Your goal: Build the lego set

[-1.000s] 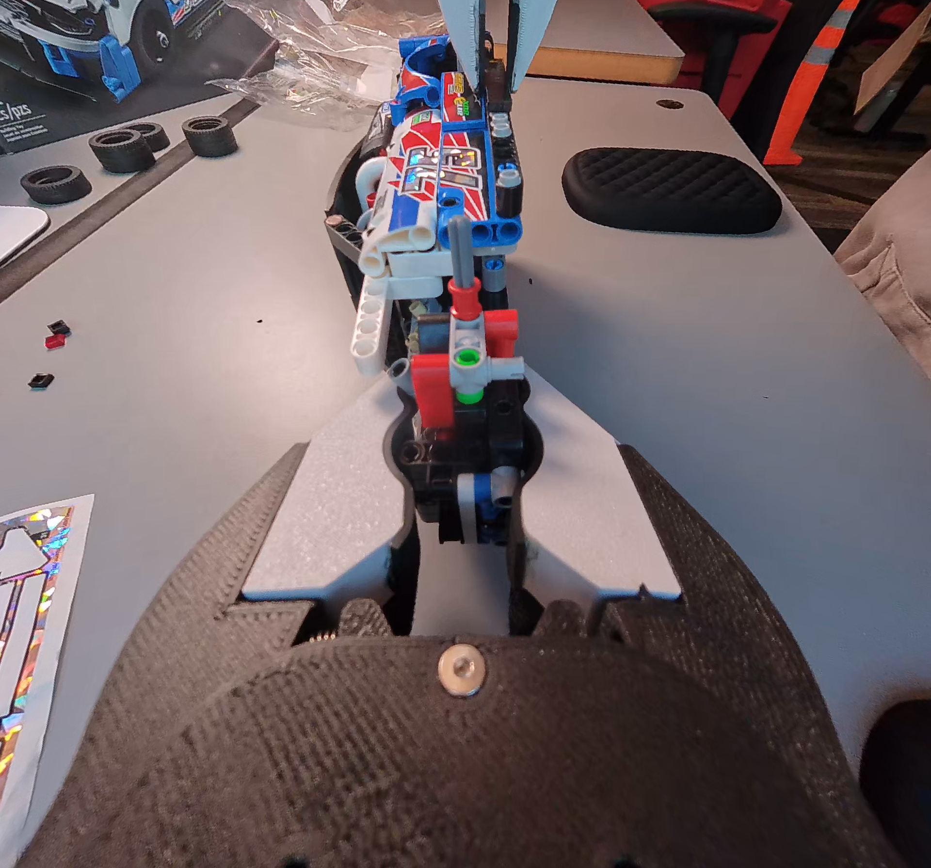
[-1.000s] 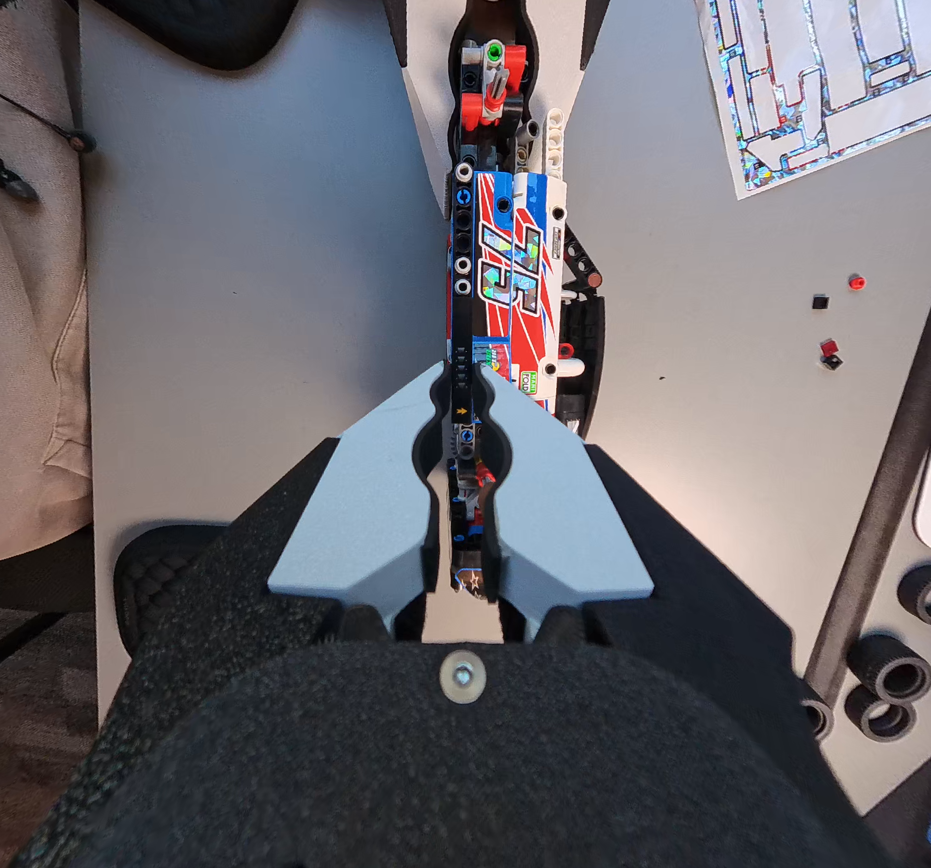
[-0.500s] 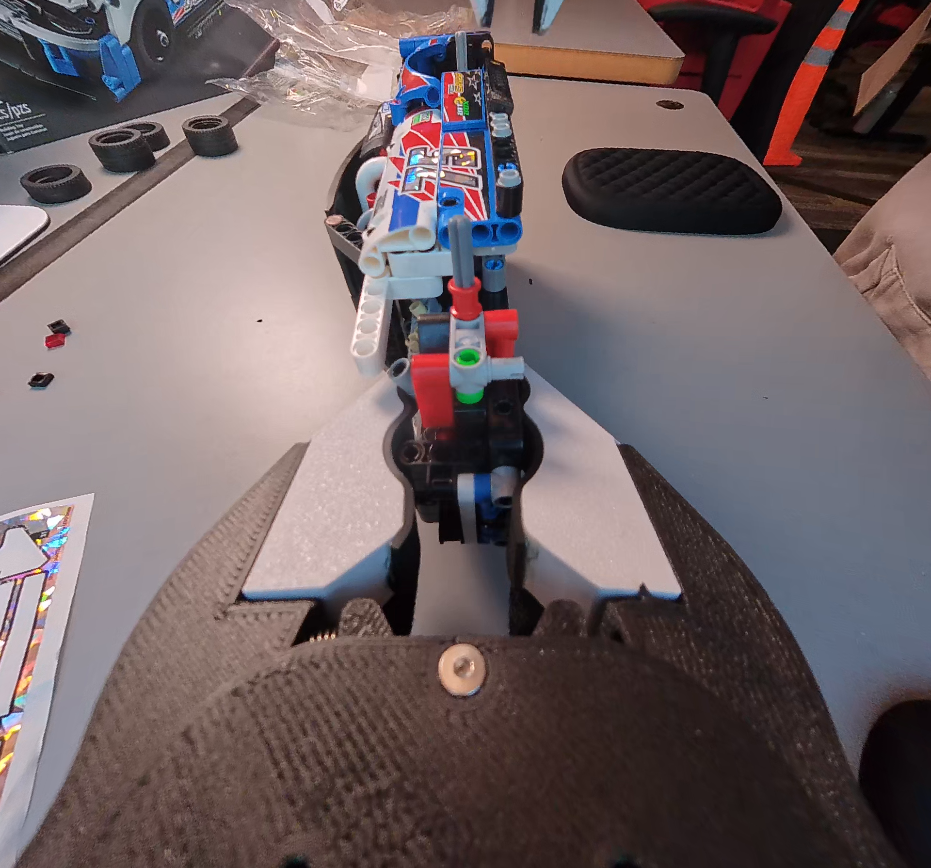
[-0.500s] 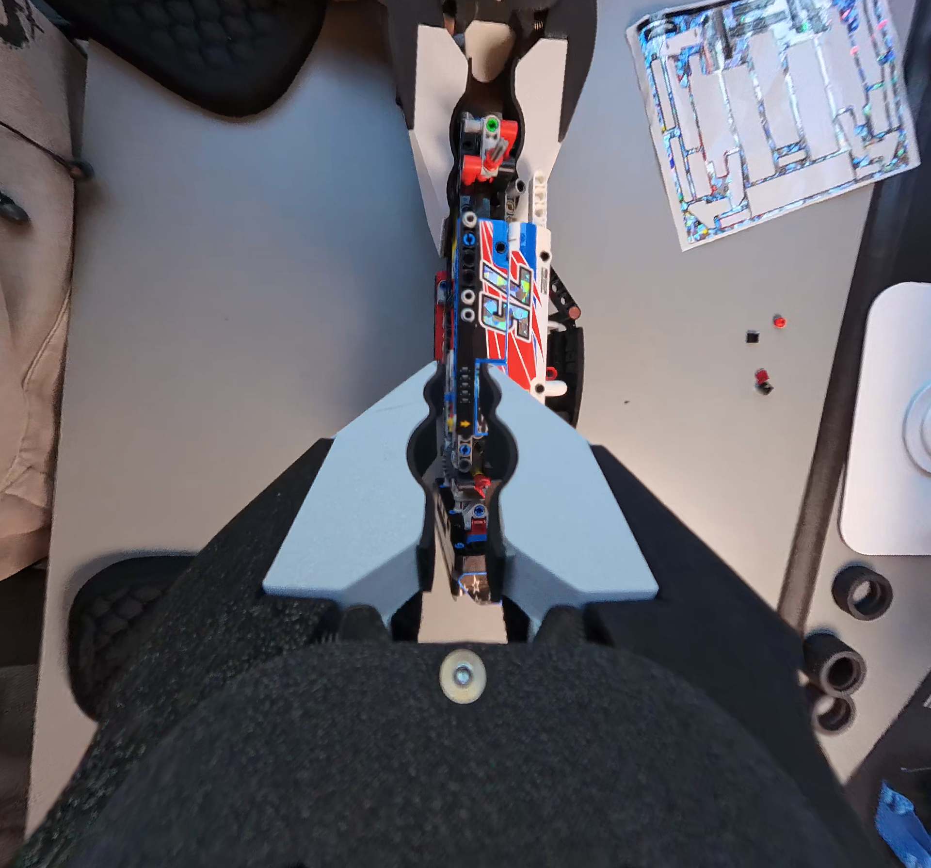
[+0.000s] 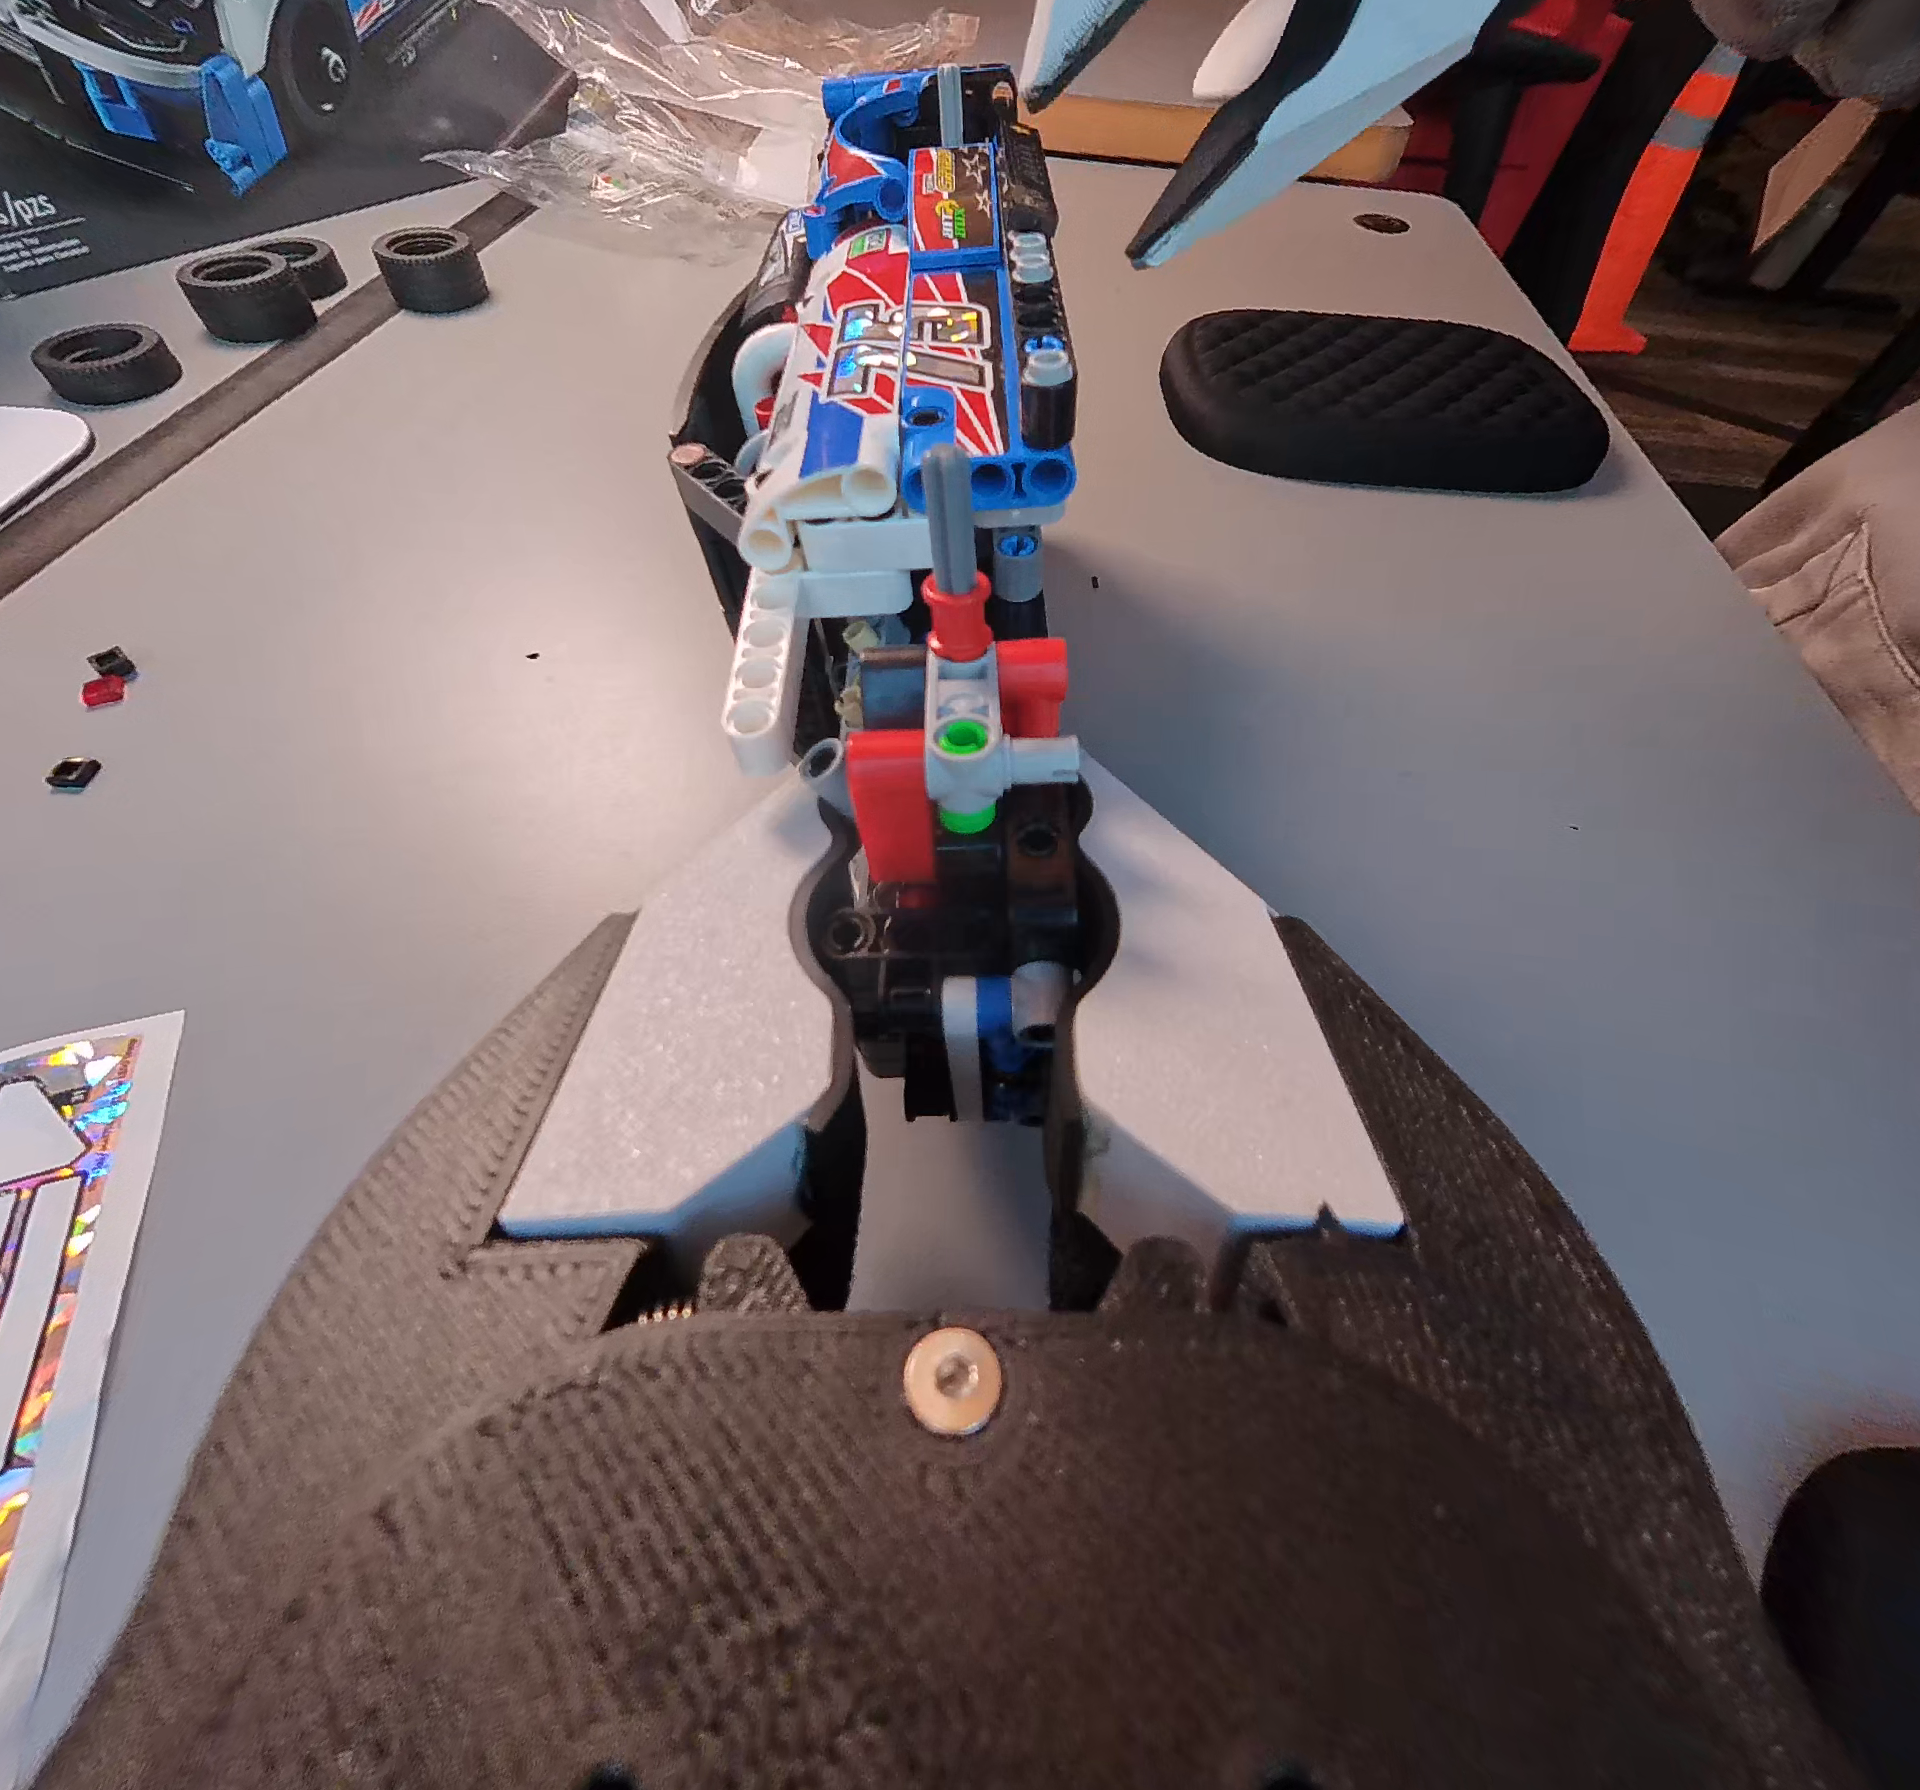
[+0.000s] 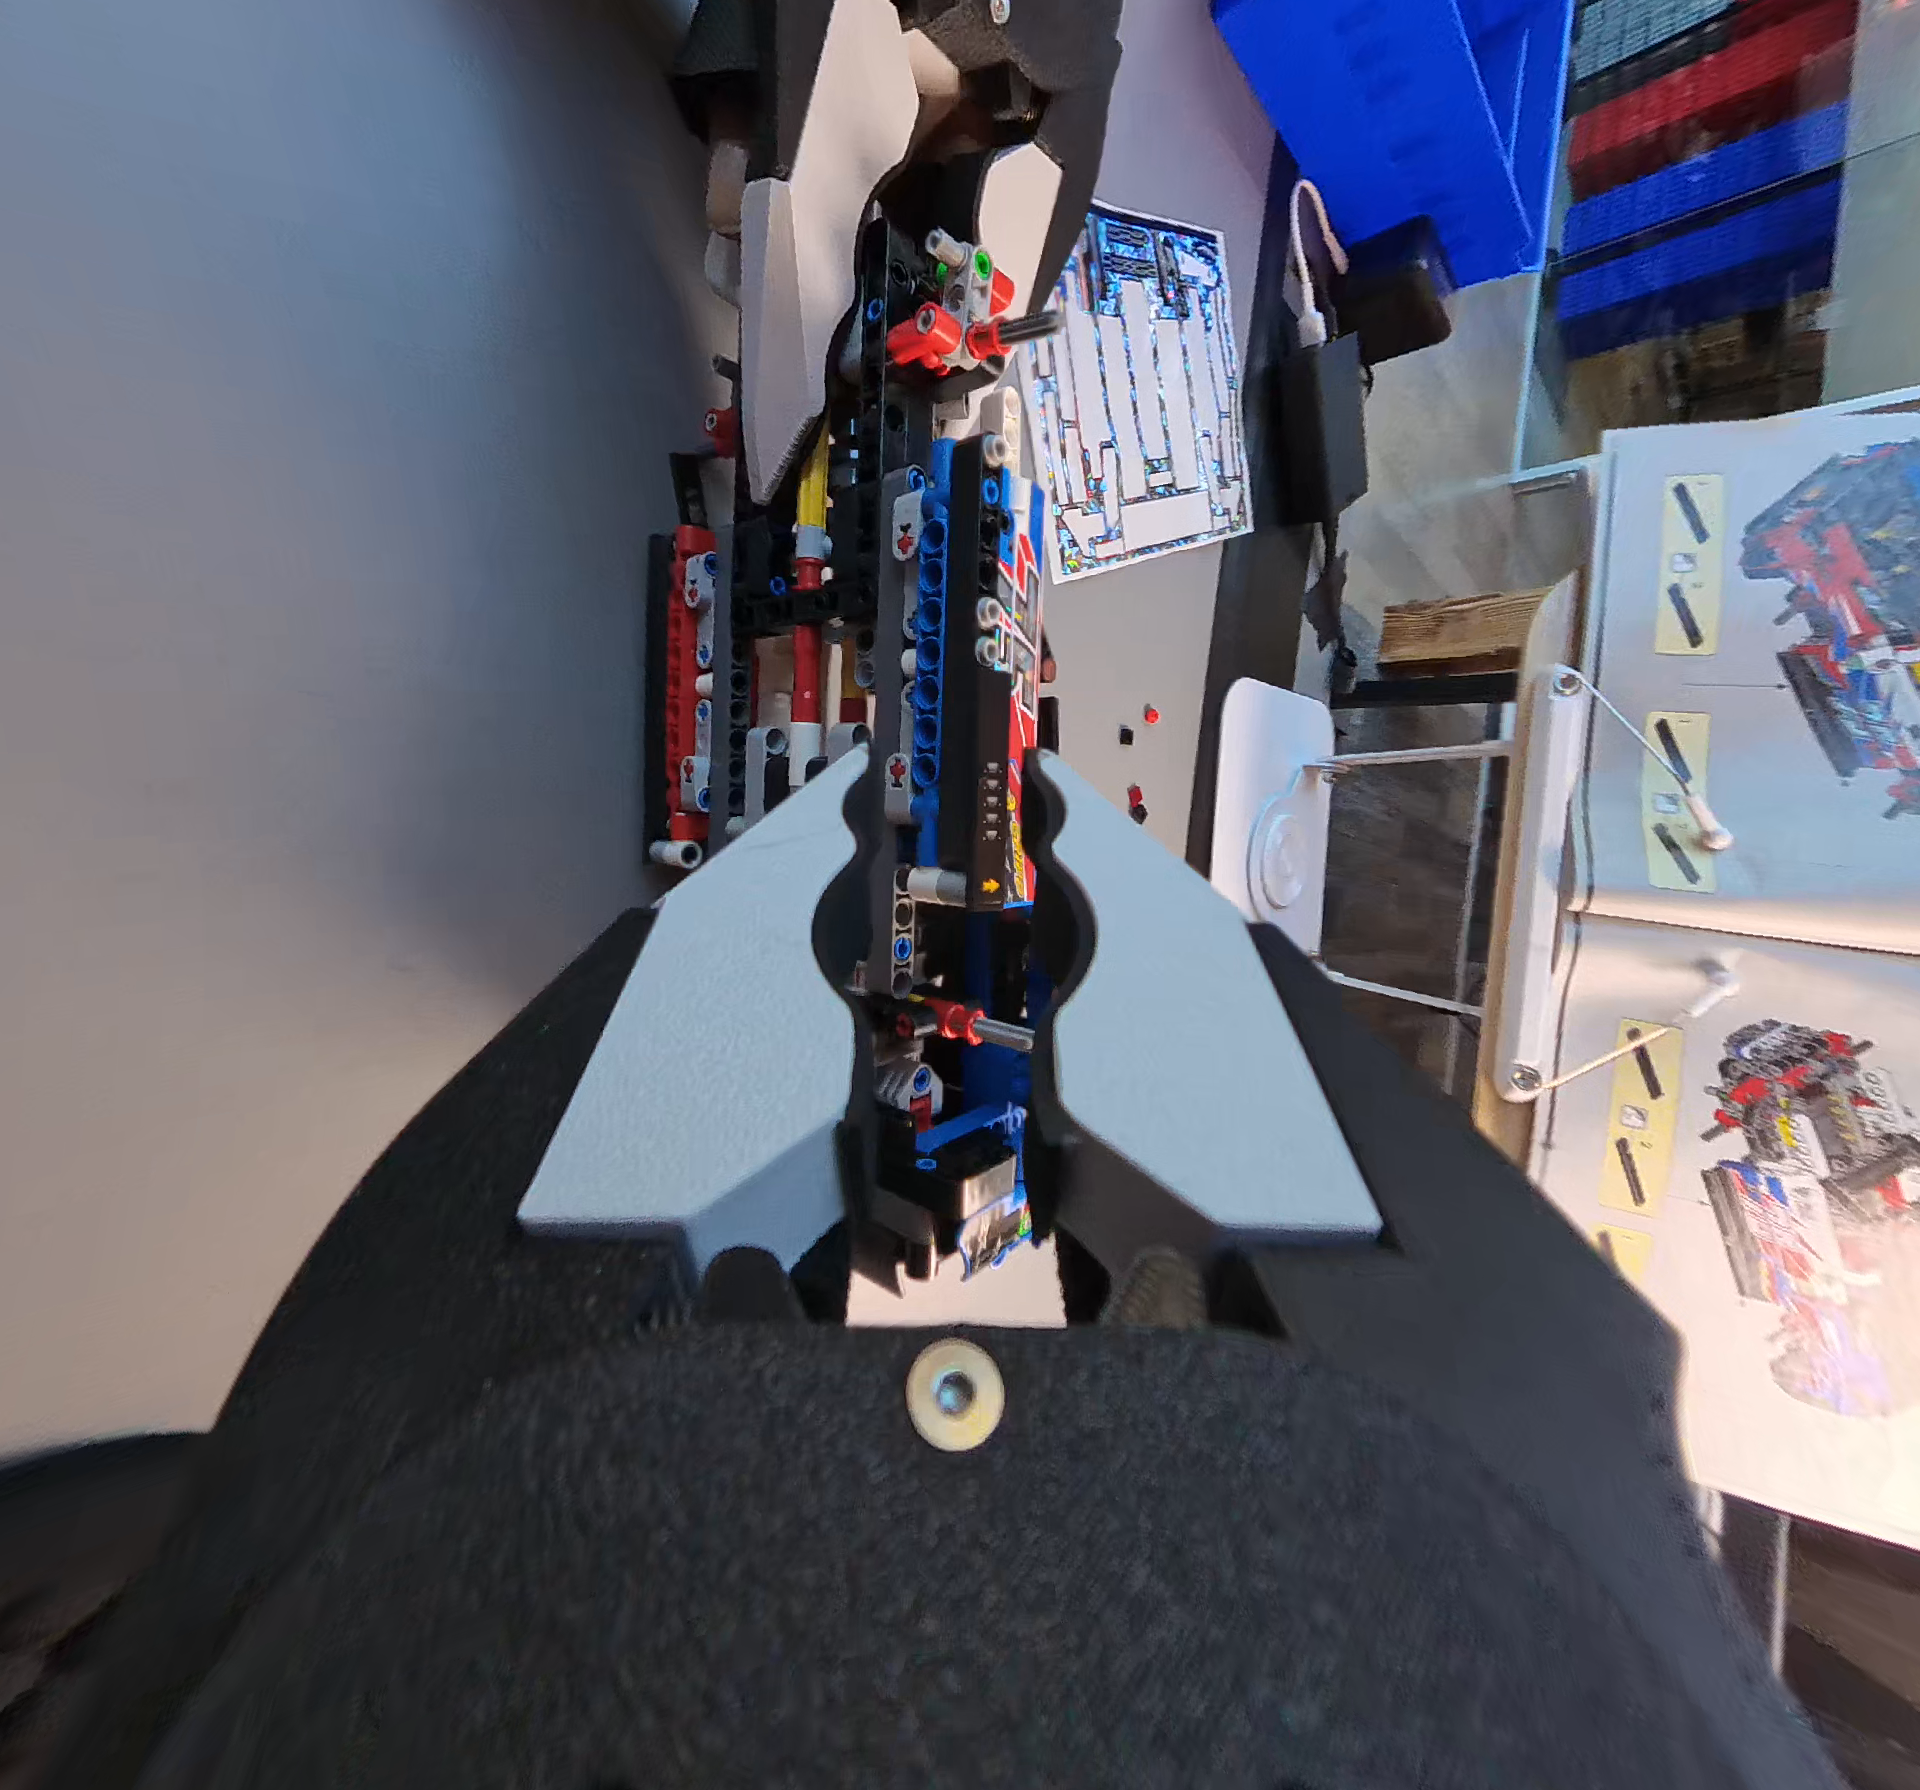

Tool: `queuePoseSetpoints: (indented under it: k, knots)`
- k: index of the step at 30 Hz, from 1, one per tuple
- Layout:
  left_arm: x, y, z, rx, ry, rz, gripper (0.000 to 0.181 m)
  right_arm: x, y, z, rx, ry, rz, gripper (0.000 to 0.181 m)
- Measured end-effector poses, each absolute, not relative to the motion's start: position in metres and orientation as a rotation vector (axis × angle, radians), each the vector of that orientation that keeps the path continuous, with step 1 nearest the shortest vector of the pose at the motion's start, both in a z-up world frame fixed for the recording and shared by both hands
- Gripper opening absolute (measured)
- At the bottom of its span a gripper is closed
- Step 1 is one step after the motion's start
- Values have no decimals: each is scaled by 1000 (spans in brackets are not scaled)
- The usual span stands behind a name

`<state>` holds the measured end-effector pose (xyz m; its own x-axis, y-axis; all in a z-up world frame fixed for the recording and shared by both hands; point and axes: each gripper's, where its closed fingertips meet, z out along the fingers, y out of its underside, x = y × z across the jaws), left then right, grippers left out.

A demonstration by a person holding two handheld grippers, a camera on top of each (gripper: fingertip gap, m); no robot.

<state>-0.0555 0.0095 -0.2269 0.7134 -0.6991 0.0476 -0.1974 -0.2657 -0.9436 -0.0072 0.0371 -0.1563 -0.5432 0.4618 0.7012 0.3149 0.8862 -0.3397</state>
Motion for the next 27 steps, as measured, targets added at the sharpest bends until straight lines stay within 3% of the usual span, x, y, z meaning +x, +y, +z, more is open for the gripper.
queuePoseSetpoints:
  k: [1, 27]
  knots:
    - [-56, 10, -227, -1814, 704, -566, 33, -8, 38, -158, -539, -2173, 189, 23]
    - [-55, 9, -227, -1816, 712, -563, 33, -16, 42, -163, -403, -1911, 56, 17]
